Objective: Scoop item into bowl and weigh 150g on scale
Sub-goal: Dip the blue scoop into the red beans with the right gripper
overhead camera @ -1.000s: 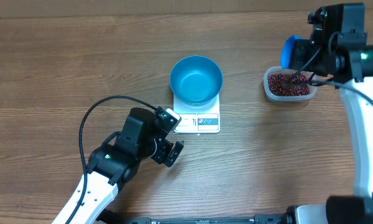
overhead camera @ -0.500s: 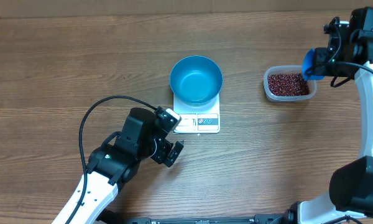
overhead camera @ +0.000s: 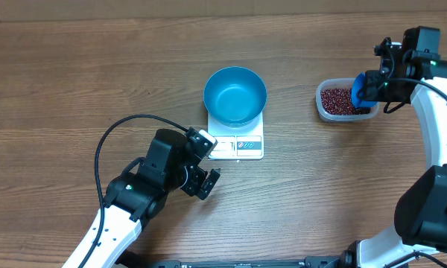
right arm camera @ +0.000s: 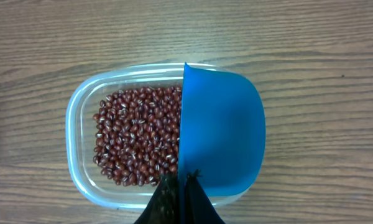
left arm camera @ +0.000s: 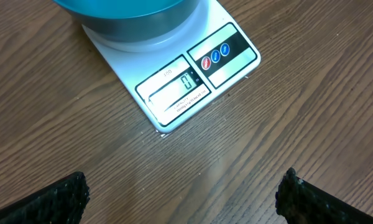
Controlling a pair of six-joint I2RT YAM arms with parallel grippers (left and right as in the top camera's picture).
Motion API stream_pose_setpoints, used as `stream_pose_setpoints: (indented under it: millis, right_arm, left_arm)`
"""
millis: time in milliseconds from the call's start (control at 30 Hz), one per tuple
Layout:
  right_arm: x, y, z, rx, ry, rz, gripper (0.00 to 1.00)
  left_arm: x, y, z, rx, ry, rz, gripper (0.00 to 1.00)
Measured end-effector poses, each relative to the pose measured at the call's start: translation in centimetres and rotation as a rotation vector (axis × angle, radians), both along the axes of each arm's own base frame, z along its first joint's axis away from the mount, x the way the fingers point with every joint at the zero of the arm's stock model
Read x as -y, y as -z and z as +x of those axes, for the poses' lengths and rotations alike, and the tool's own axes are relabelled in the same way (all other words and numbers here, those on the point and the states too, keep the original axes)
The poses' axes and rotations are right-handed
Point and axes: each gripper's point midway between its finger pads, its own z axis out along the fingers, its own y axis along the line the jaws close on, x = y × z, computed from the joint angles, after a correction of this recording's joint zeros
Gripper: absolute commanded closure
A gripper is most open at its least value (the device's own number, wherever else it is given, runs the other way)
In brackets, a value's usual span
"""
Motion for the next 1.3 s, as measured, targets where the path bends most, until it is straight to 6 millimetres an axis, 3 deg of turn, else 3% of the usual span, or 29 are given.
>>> stream_pose_setpoints:
  millis: [333,900,1300]
  right_arm:
    - [-0.3,1.6,-0.3,-0.008,-0.007,0.012,0.96]
    - [-3.2,4.0,-2.1,-0.086,-0.093,0.013,0.96]
    - [-5.1,4.6,-3.1,-0.119,-0.122,0.120,0.96]
  left_arm:
    - [0.0,0.0,0.0,0.000,0.000,0.000,0.01]
    - [0.0,0.0,0.0,0.000,0.000,0.000,0.00]
    - [0.0,0.0,0.0,0.000,0.000,0.000,0.01]
